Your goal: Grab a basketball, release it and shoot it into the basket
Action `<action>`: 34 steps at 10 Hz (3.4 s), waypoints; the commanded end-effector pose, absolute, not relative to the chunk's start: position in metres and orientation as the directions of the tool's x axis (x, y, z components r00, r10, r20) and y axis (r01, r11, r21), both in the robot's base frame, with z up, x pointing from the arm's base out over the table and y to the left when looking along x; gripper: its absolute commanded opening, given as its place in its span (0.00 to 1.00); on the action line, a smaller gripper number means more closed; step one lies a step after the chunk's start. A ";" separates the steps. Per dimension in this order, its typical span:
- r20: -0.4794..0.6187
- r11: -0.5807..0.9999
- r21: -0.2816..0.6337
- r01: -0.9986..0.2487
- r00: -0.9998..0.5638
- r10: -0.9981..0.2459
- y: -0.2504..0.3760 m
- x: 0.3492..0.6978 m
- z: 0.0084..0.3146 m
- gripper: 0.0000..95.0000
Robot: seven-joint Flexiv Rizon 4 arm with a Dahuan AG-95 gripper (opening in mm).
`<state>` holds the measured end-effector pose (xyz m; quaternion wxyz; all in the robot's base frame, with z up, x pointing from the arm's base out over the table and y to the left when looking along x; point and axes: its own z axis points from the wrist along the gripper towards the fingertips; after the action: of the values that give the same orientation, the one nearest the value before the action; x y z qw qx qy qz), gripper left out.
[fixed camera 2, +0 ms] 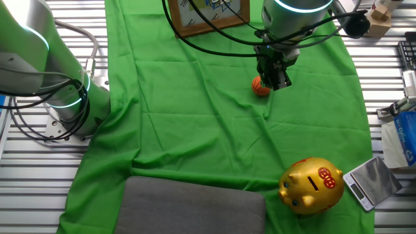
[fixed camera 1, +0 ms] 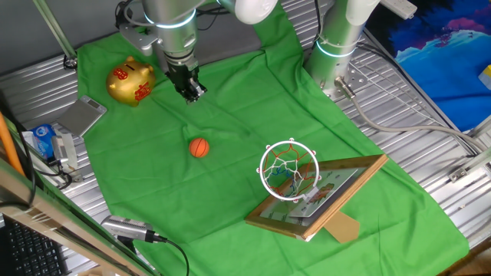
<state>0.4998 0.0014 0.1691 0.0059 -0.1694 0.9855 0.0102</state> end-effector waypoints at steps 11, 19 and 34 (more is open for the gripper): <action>-0.014 0.914 0.021 -0.406 -0.914 -0.406 0.001 0.500 0.169 0.00; -0.004 0.872 0.029 -0.488 -0.873 -0.488 -0.003 0.511 0.167 0.00; 0.020 0.765 0.081 -0.638 -0.767 -0.642 -0.026 0.590 0.138 0.00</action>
<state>0.5885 -0.0267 0.1384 -0.0223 -0.3391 0.9399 0.0326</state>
